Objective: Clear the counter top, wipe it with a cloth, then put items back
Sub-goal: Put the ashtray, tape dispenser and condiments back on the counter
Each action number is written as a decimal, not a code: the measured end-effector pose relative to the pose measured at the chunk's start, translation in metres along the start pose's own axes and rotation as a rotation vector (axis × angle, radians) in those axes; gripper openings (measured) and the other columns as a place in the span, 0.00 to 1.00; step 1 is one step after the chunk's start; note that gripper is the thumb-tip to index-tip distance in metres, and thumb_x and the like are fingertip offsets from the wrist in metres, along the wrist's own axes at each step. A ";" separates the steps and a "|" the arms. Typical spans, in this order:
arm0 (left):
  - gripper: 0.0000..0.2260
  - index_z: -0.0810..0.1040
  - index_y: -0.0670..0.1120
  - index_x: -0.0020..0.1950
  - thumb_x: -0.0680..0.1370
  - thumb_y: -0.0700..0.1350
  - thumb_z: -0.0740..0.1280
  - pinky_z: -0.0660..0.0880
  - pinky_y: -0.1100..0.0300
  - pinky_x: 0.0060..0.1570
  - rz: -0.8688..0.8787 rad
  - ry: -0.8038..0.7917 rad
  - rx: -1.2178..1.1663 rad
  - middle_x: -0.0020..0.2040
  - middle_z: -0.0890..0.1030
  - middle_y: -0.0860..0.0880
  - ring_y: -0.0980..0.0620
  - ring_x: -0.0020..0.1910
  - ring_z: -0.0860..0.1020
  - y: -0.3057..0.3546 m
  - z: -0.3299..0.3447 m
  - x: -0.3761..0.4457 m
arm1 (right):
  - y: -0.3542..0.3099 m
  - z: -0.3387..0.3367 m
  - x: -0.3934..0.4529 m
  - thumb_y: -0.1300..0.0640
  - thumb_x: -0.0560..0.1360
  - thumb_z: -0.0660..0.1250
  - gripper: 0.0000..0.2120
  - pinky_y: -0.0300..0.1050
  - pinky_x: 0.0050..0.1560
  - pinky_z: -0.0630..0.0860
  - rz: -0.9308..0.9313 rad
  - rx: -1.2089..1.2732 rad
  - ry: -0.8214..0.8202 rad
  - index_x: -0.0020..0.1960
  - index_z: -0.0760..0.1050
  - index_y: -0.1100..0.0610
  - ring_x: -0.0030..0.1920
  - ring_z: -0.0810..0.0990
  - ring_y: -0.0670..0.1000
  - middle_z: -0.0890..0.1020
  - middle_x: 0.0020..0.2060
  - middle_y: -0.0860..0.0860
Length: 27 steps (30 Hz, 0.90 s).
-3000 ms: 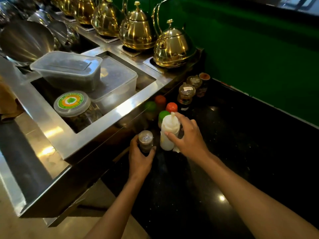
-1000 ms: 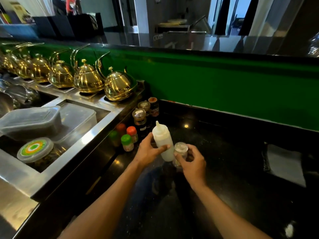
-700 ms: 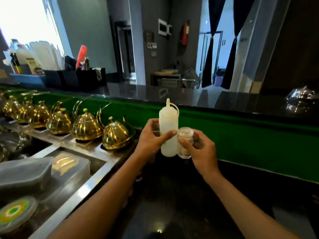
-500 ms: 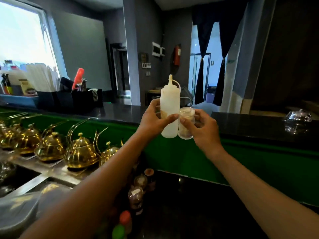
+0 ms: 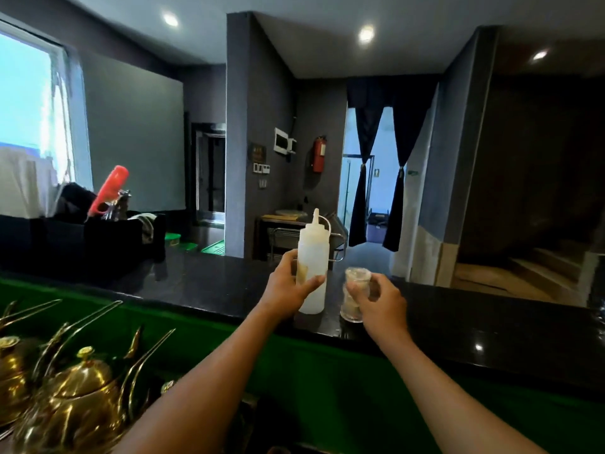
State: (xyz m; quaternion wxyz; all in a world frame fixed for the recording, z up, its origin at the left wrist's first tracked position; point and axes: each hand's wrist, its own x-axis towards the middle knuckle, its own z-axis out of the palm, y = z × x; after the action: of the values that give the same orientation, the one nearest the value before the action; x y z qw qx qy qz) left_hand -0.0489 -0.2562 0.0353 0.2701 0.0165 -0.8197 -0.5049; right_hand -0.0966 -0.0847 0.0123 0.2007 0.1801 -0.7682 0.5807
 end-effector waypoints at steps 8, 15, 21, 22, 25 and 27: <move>0.31 0.65 0.49 0.71 0.72 0.46 0.75 0.75 0.49 0.61 -0.019 -0.066 0.078 0.66 0.74 0.48 0.48 0.62 0.75 -0.057 0.006 0.069 | 0.036 0.042 0.066 0.53 0.70 0.75 0.23 0.45 0.52 0.77 -0.009 -0.160 -0.180 0.62 0.72 0.52 0.52 0.81 0.50 0.81 0.54 0.51; 0.31 0.65 0.48 0.71 0.72 0.48 0.75 0.73 0.49 0.62 -0.014 -0.057 0.092 0.66 0.74 0.48 0.48 0.63 0.74 -0.074 0.009 0.098 | 0.044 0.056 0.089 0.53 0.70 0.76 0.24 0.45 0.51 0.75 -0.027 -0.183 -0.169 0.62 0.71 0.54 0.50 0.78 0.49 0.79 0.53 0.51; 0.31 0.67 0.48 0.71 0.72 0.50 0.75 0.75 0.51 0.61 0.013 -0.146 0.110 0.65 0.76 0.49 0.49 0.62 0.75 -0.068 0.013 0.092 | 0.037 0.047 0.079 0.54 0.69 0.76 0.23 0.34 0.35 0.68 -0.048 -0.218 -0.090 0.60 0.71 0.54 0.48 0.77 0.49 0.77 0.48 0.49; 0.31 0.67 0.48 0.71 0.72 0.50 0.75 0.75 0.51 0.61 0.015 -0.158 0.116 0.65 0.76 0.49 0.49 0.62 0.76 -0.066 0.014 0.090 | 0.037 0.045 0.077 0.54 0.68 0.76 0.22 0.33 0.35 0.67 -0.051 -0.223 -0.076 0.59 0.71 0.54 0.47 0.77 0.49 0.76 0.47 0.48; 0.32 0.67 0.47 0.71 0.72 0.50 0.75 0.75 0.47 0.63 0.025 -0.176 0.121 0.65 0.76 0.48 0.50 0.62 0.76 -0.057 0.025 0.085 | 0.037 0.035 0.072 0.54 0.68 0.76 0.22 0.35 0.35 0.68 -0.032 -0.242 -0.050 0.58 0.72 0.54 0.46 0.76 0.48 0.75 0.46 0.48; 0.31 0.66 0.47 0.72 0.72 0.50 0.75 0.75 0.48 0.63 0.039 -0.181 0.125 0.65 0.75 0.48 0.49 0.62 0.75 -0.049 0.040 0.081 | 0.038 0.025 0.073 0.54 0.68 0.76 0.23 0.38 0.41 0.70 0.003 -0.238 -0.037 0.60 0.72 0.54 0.47 0.76 0.48 0.75 0.47 0.48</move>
State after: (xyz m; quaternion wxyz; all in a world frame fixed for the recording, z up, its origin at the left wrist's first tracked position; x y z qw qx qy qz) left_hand -0.1485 -0.2718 0.0155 0.2031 -0.0285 -0.8708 -0.4467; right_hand -0.1806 -0.1018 0.0127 0.2057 0.1646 -0.8355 0.4821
